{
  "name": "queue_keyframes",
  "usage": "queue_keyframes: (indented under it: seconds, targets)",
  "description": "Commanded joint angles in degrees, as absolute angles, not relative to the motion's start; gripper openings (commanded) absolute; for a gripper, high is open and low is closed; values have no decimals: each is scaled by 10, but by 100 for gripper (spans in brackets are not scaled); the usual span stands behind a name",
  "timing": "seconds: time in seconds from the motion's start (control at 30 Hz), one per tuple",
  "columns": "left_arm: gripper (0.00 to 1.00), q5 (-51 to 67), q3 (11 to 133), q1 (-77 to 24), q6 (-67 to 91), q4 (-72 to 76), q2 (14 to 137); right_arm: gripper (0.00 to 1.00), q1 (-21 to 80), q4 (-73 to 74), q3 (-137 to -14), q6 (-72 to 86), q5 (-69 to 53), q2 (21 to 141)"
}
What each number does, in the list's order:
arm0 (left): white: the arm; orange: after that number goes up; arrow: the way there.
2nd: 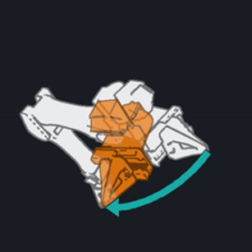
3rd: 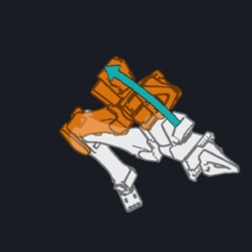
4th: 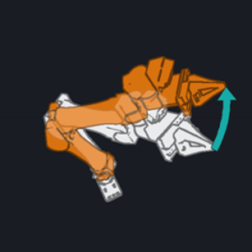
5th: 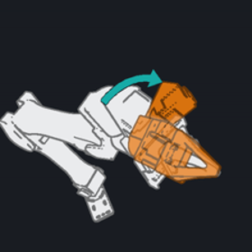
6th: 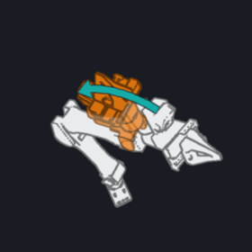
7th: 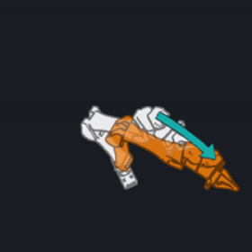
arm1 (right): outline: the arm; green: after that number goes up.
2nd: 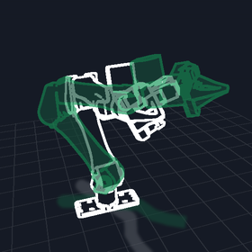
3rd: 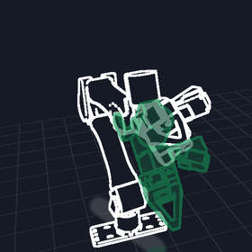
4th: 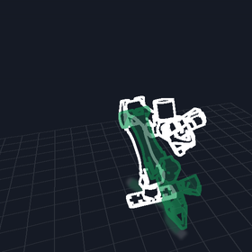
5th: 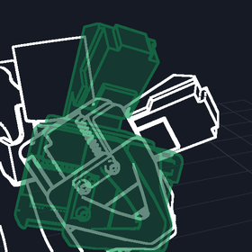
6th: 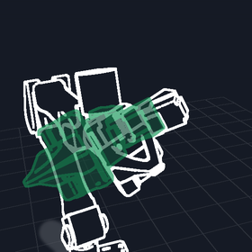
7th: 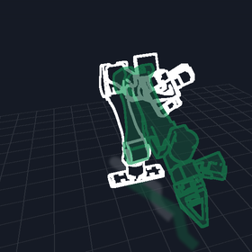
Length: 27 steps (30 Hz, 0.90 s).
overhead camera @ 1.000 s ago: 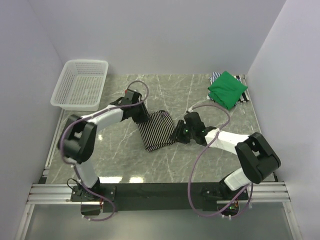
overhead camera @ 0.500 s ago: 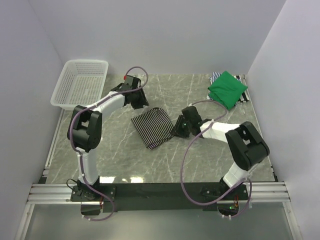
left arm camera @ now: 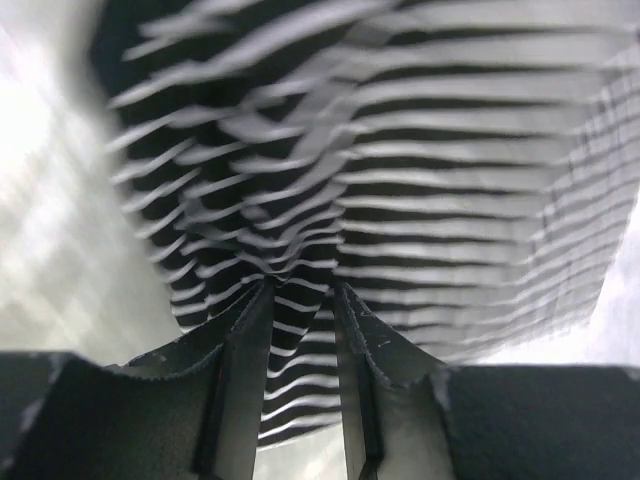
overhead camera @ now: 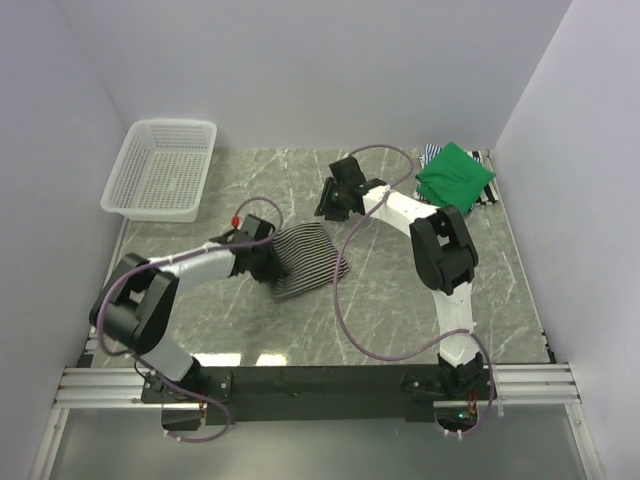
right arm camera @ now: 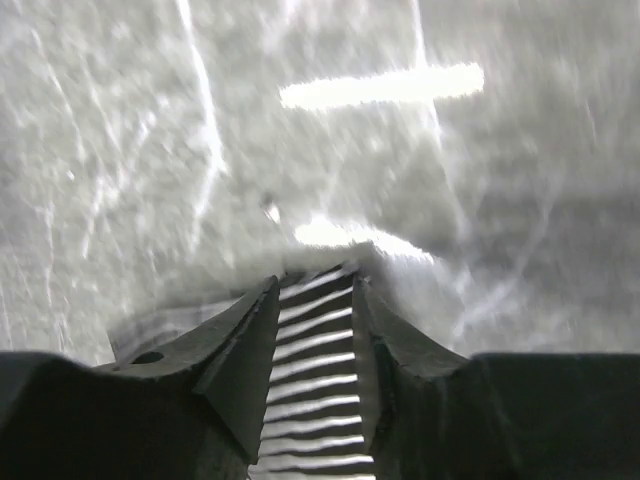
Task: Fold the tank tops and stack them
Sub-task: Fold the tank top
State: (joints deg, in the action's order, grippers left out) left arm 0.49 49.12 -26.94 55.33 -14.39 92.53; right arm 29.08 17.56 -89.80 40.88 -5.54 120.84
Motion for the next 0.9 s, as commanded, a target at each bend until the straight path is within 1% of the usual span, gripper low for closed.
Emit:
queue_keyframes:
  seconds: [0.0,0.07,0.13,0.17,0.23,0.27,0.3,0.33,0.37,0.4,0.47,0.5,0.53,0.57,0.67,0.87]
  targets:
    - [37,17,459,-309,621,-127,867,43,287,246,-974,374,-32,1224]
    - [37,18,459,-311,617,-140,831,45,282,250,-975,364,-18,1215]
    - [39,13,469,-311,607,-165,806,47,272,249,-955,360,-4,1181]
    - [40,3,485,-310,592,-177,782,48,272,242,-940,360,-2,1139]
    - [41,2,504,-310,570,-207,763,51,270,223,-865,369,21,1081]
    - [42,-23,529,-310,550,-217,752,51,271,197,-833,379,23,1023]
    - [43,-51,542,-309,541,-227,749,52,272,178,-757,389,16,992]
    - [43,-60,554,-305,530,-233,750,53,278,157,-713,419,6,963]
    - [43,-62,565,-301,511,-236,762,53,283,110,-668,437,-12,912]
    - [43,-53,589,-294,503,-236,772,53,292,90,-589,457,-15,890]
    - [44,-52,612,-279,470,-231,819,55,332,27,-520,512,-18,841]
    - [43,-38,641,-273,458,-234,839,57,350,3,-467,531,-21,831]
    - [43,-35,659,-259,445,-237,863,58,366,-24,-444,567,-25,824]
    - [43,-41,694,-255,424,-245,907,59,390,-72,-426,583,-28,824]
    - [43,-31,741,-240,395,-255,972,61,419,-129,-384,617,-24,840]
    - [44,-35,762,-229,371,-260,1062,65,449,-232,-316,698,17,863]
